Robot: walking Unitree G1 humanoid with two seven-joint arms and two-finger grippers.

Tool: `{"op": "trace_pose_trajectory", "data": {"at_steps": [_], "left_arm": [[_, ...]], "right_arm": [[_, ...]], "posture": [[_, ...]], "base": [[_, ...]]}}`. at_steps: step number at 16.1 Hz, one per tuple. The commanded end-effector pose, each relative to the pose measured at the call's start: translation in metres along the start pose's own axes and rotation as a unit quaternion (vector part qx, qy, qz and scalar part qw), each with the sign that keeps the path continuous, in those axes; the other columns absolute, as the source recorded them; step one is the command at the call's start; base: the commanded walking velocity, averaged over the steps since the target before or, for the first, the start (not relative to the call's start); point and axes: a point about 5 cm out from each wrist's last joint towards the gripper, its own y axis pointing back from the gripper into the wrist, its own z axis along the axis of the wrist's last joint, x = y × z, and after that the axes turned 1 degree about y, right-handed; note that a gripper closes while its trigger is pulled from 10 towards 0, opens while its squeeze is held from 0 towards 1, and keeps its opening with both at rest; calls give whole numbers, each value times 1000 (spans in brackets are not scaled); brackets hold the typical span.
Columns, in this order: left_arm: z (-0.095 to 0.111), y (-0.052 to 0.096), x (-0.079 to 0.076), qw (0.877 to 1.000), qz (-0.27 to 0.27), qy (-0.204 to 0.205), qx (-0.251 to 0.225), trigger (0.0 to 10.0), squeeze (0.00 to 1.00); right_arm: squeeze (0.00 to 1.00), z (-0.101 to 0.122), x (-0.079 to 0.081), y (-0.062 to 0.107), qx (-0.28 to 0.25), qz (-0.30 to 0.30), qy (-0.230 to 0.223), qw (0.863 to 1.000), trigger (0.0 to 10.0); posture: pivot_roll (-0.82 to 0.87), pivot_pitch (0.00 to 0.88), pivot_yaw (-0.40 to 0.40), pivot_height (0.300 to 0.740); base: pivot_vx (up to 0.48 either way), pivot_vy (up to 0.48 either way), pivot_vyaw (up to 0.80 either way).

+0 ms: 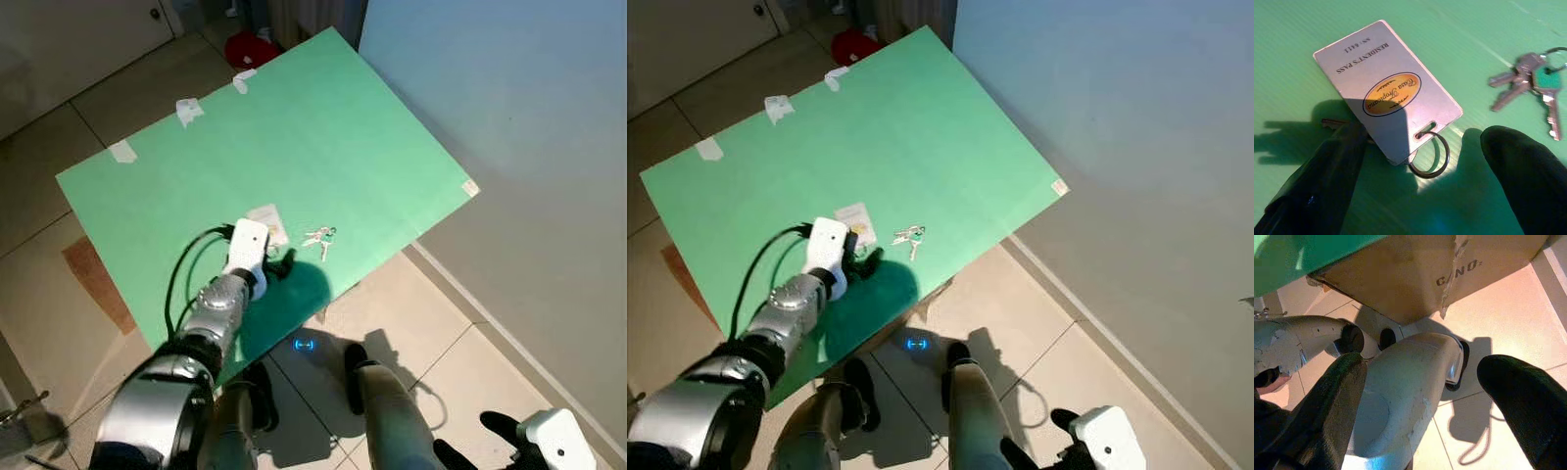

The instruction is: Hang keys on a hook

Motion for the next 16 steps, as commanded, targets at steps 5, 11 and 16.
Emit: {"op": "trace_pose_trajectory", "data": {"at_steps": [5, 11, 16], "left_arm": [[-42, 14, -10, 999, -5, -5, 54, 10000, 0], [-9, 13, -20, 999, -6, -11, -51, 10000, 0], [2, 12, -33, 992, -1, -104, -72, 10000, 0]], "right_arm": [[0, -7, 1, -2, 18, 10, -19, 1000, 10000], [0, 4, 9, -15, 0, 23, -21, 999, 10000], [0, 6, 9, -13, 2, 18, -21, 1000, 10000]], "posture": [[-500, 404, 12, 740], [-464, 390, 15, 740], [-481, 388, 17, 740]], "base": [[0, 0, 0], [0, 0, 0], [0, 0, 0]]}}
